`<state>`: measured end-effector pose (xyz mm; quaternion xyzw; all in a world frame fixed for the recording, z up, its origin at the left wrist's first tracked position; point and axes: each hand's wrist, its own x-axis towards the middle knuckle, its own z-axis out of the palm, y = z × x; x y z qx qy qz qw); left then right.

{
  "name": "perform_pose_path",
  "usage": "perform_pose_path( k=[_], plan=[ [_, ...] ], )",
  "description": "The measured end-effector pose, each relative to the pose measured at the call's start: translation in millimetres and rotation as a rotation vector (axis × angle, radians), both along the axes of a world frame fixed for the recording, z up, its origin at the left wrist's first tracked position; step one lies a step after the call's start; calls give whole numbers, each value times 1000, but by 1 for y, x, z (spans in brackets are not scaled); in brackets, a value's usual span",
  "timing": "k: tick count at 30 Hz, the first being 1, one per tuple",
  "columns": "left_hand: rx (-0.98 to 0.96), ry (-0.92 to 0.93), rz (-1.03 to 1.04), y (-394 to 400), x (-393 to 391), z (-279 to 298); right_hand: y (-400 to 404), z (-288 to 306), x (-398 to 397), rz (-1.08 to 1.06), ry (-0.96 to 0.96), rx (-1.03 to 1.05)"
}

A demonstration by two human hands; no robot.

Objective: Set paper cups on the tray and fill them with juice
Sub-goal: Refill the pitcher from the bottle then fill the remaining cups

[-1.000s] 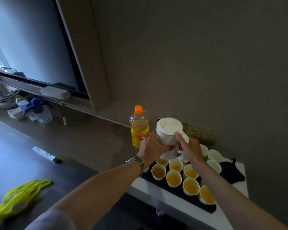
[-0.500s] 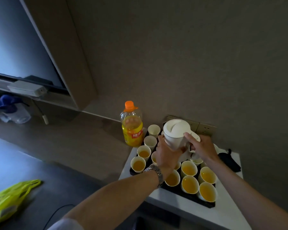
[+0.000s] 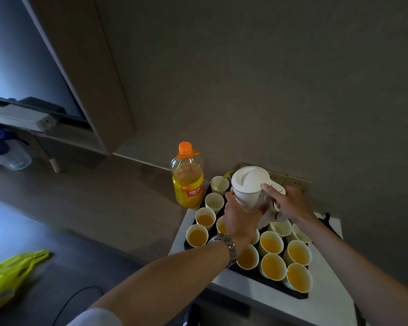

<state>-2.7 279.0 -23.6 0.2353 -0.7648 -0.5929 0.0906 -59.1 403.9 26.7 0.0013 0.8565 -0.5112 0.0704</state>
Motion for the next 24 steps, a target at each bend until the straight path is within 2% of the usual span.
perform_pose_path(
  k=[6, 24],
  plan=[
    [34, 2, -8, -4, -2, 2, -8, 5, -3, -12, -3, 55],
    [34, -55, -5, -1, -5, -11, -5, 2, -2, -2, -13, 39]
  ],
)
